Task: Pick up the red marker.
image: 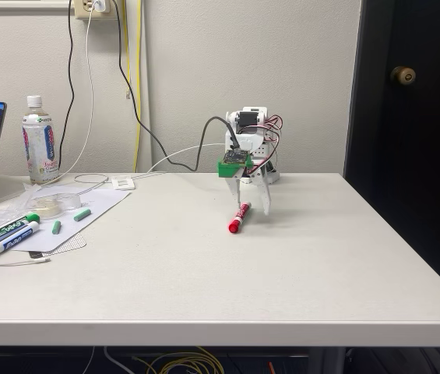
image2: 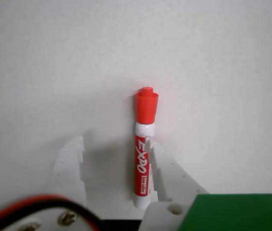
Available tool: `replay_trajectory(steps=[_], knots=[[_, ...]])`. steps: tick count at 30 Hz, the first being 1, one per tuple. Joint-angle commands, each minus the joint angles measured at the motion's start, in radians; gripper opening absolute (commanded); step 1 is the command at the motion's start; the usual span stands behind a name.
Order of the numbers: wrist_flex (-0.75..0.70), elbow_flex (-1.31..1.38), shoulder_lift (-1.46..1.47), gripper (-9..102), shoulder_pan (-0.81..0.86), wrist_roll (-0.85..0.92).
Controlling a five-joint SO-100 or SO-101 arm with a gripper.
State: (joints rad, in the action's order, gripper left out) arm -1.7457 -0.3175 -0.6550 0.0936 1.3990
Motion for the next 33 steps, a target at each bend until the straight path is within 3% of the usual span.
replay_trajectory(steps=[1, 12, 33], knots=[[-0.005, 0.005, -0.103, 30, 0.028, 0.064], [-0.003, 0.009, -0.046, 31, 0.075, 0.161], [-0.002, -0.069, 0.006, 29, 0.015, 0.095]])
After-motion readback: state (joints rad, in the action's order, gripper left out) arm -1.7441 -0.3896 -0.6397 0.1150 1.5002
